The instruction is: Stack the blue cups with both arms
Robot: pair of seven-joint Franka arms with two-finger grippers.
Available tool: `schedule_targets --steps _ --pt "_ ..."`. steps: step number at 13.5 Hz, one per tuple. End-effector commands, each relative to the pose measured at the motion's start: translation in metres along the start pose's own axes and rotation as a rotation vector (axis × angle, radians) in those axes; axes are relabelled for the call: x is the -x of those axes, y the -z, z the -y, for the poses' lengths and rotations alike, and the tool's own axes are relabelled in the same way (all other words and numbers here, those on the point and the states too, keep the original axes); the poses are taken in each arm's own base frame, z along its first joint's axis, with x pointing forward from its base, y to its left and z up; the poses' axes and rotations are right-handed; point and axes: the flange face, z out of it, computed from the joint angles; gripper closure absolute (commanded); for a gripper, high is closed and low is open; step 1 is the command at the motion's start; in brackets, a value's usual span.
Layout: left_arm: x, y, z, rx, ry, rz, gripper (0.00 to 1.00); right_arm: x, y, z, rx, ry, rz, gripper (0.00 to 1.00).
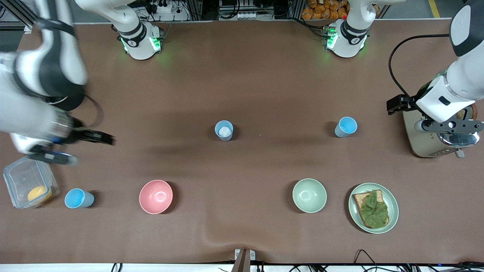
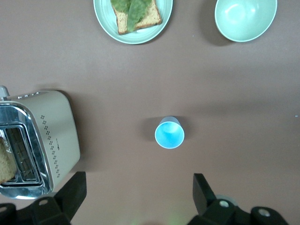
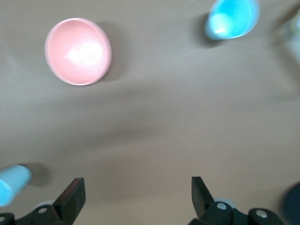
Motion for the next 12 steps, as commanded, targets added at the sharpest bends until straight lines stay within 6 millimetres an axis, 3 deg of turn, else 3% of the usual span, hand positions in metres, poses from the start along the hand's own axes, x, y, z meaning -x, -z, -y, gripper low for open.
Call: schedule_targets --steps 1,3,5,8,12 --pt "-0.009 -0.006 0.002 0.039 -0.008 -0.014 0.00 0.035 0.028 -0.038 0.031 0.048 0.037 0.00" --pt "-0.012 -0.031 0.001 0.041 -0.007 -0.017 0.00 0.050 0.051 -0.052 0.029 0.028 0.072 0.00" --pt "-0.028 -0.076 0.001 0.073 0.006 -0.049 0.00 0.062 0.069 -0.058 0.030 0.022 0.090 0.00" --pt "-0.031 -0.147 -0.010 0.094 0.021 -0.050 0.00 0.077 0.086 -0.058 0.026 0.034 0.095 0.00" --pt "-0.009 -0.232 -0.050 0.190 0.068 -0.075 0.00 0.078 0.081 -0.056 0.033 0.030 0.120 0.00"
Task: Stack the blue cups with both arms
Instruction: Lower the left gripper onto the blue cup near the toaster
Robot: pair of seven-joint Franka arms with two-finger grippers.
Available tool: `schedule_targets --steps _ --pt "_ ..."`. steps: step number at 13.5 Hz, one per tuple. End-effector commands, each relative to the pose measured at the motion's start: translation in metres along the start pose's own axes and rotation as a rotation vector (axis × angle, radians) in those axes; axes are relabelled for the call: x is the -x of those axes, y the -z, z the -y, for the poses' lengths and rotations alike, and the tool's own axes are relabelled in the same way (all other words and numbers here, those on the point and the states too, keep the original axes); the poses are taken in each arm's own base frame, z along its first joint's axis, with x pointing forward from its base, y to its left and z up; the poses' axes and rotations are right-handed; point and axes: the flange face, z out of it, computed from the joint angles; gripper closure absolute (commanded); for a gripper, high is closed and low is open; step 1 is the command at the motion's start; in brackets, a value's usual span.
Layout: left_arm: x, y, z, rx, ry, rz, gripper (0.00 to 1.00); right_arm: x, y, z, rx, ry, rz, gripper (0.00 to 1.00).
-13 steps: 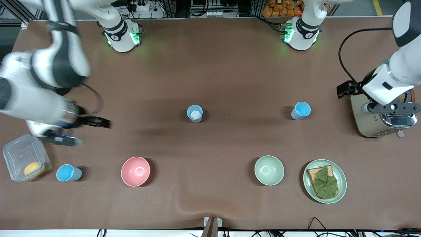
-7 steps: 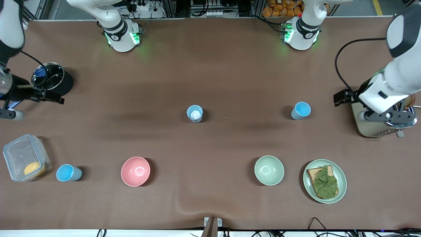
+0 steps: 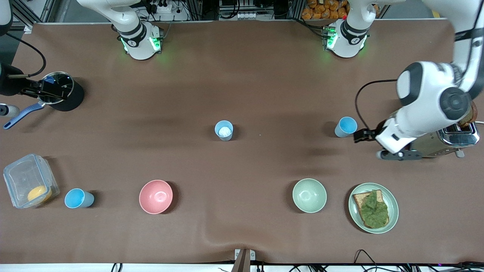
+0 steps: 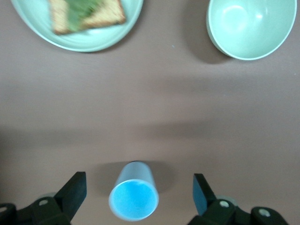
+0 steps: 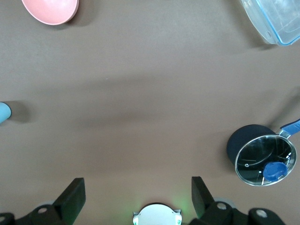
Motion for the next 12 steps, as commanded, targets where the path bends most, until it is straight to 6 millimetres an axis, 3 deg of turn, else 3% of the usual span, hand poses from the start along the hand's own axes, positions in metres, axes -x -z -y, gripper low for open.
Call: schedule_targets --steps 1,3,5,8,12 --pt "0.030 -0.038 -0.027 0.023 0.017 -0.020 0.00 0.002 0.002 -0.002 0.017 -0.004 -0.007 0.00" --pt "0.042 -0.053 -0.041 0.015 0.029 -0.004 0.00 0.002 0.002 0.000 0.018 -0.001 -0.009 0.00" --pt "0.058 -0.075 -0.042 0.003 0.023 0.042 0.00 0.001 0.003 0.000 0.018 -0.001 -0.015 0.00" --pt "0.079 -0.097 -0.026 -0.011 0.036 0.099 0.00 0.001 0.002 -0.001 0.019 -0.003 -0.012 0.00" --pt "0.081 -0.108 -0.008 -0.016 0.064 0.123 0.00 0.002 0.002 0.002 0.021 0.002 -0.010 0.00"
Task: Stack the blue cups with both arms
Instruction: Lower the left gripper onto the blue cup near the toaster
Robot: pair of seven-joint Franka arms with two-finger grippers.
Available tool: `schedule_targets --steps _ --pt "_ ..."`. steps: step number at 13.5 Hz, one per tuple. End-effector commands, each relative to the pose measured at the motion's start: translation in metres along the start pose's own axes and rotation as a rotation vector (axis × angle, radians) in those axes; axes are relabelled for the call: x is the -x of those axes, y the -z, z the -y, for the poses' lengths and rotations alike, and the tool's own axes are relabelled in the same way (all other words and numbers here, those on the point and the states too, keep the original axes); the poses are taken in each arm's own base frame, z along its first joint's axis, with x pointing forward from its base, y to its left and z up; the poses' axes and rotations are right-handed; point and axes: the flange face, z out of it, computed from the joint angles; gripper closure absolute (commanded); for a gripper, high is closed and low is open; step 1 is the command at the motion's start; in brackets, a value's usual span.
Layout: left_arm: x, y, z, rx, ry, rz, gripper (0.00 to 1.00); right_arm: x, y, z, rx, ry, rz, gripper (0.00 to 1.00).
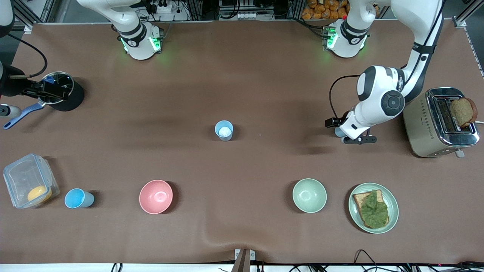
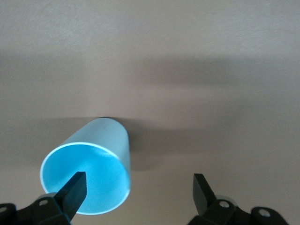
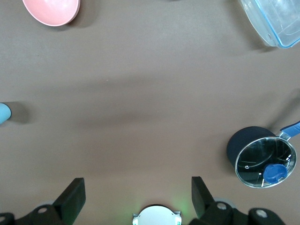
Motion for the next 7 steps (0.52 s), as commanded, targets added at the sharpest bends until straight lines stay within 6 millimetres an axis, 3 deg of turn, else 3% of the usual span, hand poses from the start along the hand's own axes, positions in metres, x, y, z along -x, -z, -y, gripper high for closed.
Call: schedule_targets --steps 1,2,4,6,7 --pt "0.008 -0.001 0.007 0.011 0.008 -0.005 0.00 0.003 0.002 0.000 0.018 -0.002 -0.003 0.00" --pt "0.008 -0.006 0.008 0.007 0.007 -0.007 0.00 0.003 0.002 -0.001 0.018 -0.003 -0.004 0.00" --pt "0.008 -0.015 0.010 0.001 0.001 -0.015 0.29 0.003 0.002 -0.001 0.018 -0.003 -0.003 0.00" --pt "0.008 -0.016 0.009 -0.013 -0.033 -0.015 0.88 0.003 0.002 -0.001 0.018 -0.003 -0.001 0.00" --pt "0.008 -0.016 0.010 -0.031 -0.059 -0.018 1.00 0.003 0.002 -0.001 0.018 -0.003 -0.001 0.00"
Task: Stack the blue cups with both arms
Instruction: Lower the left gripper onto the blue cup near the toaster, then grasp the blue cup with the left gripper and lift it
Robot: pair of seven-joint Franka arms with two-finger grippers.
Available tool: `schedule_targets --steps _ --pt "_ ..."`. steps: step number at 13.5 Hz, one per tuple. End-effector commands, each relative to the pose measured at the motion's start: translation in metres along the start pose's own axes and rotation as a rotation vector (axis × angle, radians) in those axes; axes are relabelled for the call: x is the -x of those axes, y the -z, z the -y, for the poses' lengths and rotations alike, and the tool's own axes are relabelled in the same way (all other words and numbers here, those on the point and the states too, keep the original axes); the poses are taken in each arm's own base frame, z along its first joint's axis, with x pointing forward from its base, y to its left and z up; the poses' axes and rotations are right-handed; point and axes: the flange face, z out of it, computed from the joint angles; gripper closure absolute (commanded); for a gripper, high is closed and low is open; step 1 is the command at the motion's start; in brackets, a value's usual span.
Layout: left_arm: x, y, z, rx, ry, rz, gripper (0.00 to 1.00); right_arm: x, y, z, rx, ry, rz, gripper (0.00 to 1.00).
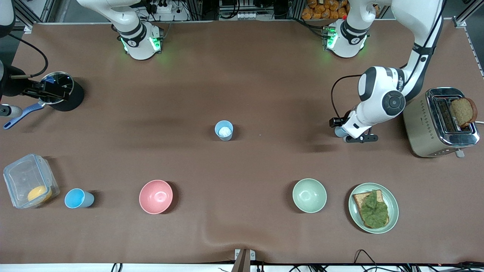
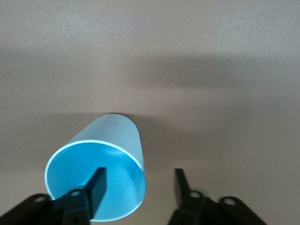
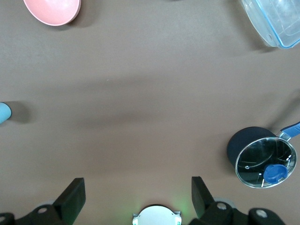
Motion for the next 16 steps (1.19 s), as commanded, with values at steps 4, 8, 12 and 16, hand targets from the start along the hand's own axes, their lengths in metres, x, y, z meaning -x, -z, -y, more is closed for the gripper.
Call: schedule_targets --steps 4,8,12,16 --pt "-0.003 0.031 -0.003 -0.044 -0.081 -0.080 1.00 0.003 0.002 -0.002 0.017 -0.006 -0.001 0.00" --pt "-0.012 0.102 -0.054 -0.027 -0.146 -0.162 1.00 0.003 0.002 -0.002 0.017 -0.006 -0.001 0.00" --pt "0.015 0.172 -0.181 -0.005 -0.238 -0.195 1.00 0.003 0.002 -0.002 0.017 -0.006 -0.001 0.00" --pt "0.050 0.180 -0.297 0.040 -0.312 -0.233 1.00 0.003 0.002 -0.003 0.017 -0.007 -0.001 0.00"
